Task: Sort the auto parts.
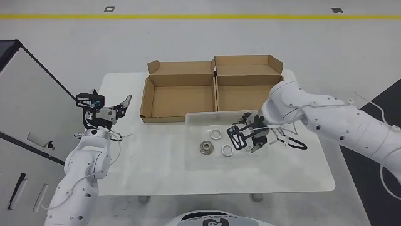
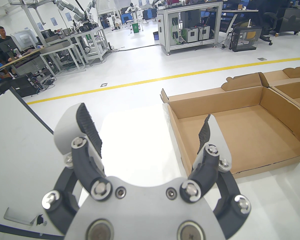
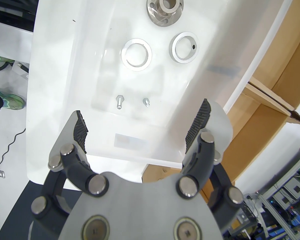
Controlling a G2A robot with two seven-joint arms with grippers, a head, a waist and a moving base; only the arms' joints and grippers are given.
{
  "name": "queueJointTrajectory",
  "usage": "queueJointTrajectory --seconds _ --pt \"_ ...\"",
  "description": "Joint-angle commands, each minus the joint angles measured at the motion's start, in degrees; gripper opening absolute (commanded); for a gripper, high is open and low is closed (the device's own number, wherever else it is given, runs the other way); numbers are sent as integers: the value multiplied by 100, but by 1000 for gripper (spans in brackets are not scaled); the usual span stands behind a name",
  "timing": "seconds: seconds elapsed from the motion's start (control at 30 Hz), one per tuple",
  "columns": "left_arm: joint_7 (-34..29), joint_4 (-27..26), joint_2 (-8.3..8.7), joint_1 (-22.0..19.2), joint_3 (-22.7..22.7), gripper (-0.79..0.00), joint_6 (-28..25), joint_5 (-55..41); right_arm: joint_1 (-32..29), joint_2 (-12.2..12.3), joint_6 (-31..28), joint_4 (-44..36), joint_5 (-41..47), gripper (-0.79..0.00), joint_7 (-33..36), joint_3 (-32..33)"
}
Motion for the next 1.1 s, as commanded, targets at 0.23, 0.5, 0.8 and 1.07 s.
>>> queueJointTrajectory --seconds 0.23,0.5,0.8,1.07 --pt "0 0 0 0 0 0 0 0 -151 -70 0 343 91 0 -2 2" --pt "0 0 0 0 0 0 0 0 -124 -112 1 590 100 0 0 2" --pt "0 0 0 0 0 0 0 0 -153 -129 24 604 179 -89 22 2" --pt "0 0 0 0 0 0 0 0 -247 -142 137 618 241 -182 136 2"
